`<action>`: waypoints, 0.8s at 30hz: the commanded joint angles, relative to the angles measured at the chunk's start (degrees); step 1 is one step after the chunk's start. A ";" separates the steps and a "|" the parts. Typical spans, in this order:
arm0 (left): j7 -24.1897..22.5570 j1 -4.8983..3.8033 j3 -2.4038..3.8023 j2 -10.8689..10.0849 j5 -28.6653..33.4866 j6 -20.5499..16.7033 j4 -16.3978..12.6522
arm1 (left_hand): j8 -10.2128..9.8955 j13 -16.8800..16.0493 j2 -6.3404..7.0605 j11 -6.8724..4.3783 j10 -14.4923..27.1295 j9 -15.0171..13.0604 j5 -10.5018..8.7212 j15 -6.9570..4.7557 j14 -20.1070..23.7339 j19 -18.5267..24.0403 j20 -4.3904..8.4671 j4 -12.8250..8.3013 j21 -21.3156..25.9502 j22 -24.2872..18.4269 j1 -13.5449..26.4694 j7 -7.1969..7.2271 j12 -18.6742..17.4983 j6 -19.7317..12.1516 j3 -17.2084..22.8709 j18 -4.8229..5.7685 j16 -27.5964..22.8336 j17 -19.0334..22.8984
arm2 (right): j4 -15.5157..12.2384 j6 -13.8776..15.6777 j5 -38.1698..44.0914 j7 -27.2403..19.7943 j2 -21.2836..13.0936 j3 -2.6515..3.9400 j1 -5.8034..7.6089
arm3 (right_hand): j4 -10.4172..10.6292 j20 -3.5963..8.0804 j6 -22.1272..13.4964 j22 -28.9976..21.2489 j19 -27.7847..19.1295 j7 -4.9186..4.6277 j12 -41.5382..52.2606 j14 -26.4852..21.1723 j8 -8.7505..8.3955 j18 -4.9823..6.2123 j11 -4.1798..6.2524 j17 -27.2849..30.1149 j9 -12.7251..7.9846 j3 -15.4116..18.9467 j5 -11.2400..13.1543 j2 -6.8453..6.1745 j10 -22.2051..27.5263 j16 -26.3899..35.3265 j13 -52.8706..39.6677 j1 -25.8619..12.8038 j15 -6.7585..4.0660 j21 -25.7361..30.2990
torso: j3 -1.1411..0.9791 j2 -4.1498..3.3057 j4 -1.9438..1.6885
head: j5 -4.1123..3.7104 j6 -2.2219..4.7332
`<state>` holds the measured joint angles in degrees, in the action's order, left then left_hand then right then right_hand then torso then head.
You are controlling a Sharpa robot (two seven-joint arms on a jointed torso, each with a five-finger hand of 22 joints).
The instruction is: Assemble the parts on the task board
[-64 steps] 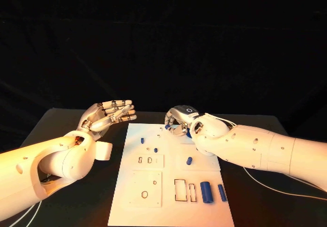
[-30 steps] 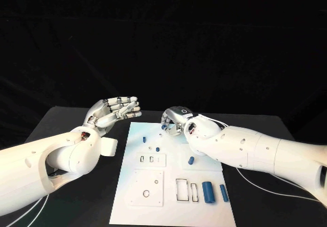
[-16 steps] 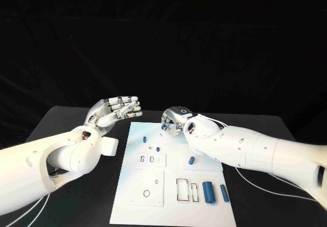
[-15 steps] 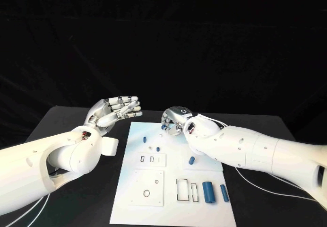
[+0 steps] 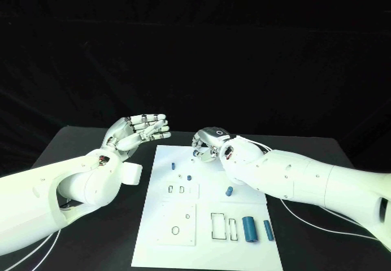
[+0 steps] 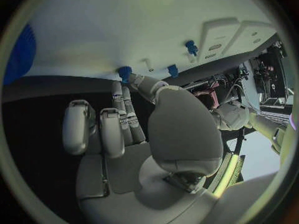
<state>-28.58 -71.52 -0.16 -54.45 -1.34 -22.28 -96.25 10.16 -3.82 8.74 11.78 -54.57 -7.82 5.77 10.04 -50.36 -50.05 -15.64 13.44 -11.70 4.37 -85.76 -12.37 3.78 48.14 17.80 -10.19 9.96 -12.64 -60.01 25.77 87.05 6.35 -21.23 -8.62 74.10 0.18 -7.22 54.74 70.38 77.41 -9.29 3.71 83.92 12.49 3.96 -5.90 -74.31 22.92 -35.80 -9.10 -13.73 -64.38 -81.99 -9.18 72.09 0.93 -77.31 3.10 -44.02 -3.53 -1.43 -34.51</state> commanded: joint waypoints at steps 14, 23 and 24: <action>-0.10 -0.16 0.05 -0.58 0.12 0.92 0.29 | -0.15 0.04 -0.10 0.09 0.45 -0.10 -0.29 -0.09 0.33 0.39 -0.22 -0.39 0.19 -0.10 0.23 -2.03 -0.05 -0.40 0.28 -0.26 -0.30 -0.11 | -9.82 1.00 -2.01 0.60 -9.92 0.49 0.94 | 0.06 -0.13 -1.79 -1.98 -0.97 0.14 1.09 2.35 -1.52 0.94 0.06 1.80 0.15 2.58 -0.04 -1.06 1.01 1.08 0.62 0.58 0.32 1.79 | -0.28 0.24 0.74 | 0.20 0.41; -0.13 -0.16 0.04 -1.08 0.15 0.99 0.76 | -0.15 0.04 -0.09 0.09 0.47 -0.11 -0.33 -0.09 0.35 0.39 -0.22 -0.44 0.19 -0.11 0.23 -2.02 -0.05 -0.41 0.30 -0.26 -0.31 -0.14 | -17.39 -3.86 -11.48 2.23 -19.39 0.90 2.47 | -0.16 1.87 -2.53 7.18 4.64 1.32 21.87 3.58 -2.41 -1.07 2.81 -2.77 1.68 12.28 -2.87 -1.17 -6.54 -2.01 -17.68 3.38 -2.39 -4.10 | -0.76 0.65 1.60 | 0.70 0.65; -0.12 -0.16 0.04 -1.11 0.17 0.99 0.83 | -0.15 0.04 -0.09 0.09 0.47 -0.11 -0.33 -0.09 0.35 0.39 -0.22 -0.44 0.19 -0.11 0.23 -2.02 -0.05 -0.41 0.30 -0.26 -0.31 -0.14 | -17.58 -4.48 -12.31 2.36 -19.97 0.91 2.56 | 1.05 1.87 -3.19 8.81 5.59 0.94 35.14 4.09 -1.89 -1.39 2.77 -5.13 2.41 15.68 -2.84 -0.45 -4.65 -3.33 -30.93 3.35 -2.12 -5.14 | -0.82 0.67 1.65 | 0.74 0.66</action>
<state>-28.38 -71.57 -0.18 -55.57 -1.34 -22.24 -95.43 10.16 -3.83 8.74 11.78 -54.57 -7.86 5.77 10.04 -50.36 -49.91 -15.79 13.19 -11.70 4.33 -85.76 -12.38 3.77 48.14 18.04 -10.19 9.96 -12.70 -77.15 24.93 79.93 7.64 -40.84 -7.74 76.60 0.61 -5.26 51.89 74.95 82.37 -8.24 29.76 84.03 10.06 3.40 -2.96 -74.96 24.77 -22.64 -11.65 -15.12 -71.64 -84.59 -31.13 74.78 -0.86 -81.84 2.52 -43.49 -2.18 -0.79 -33.92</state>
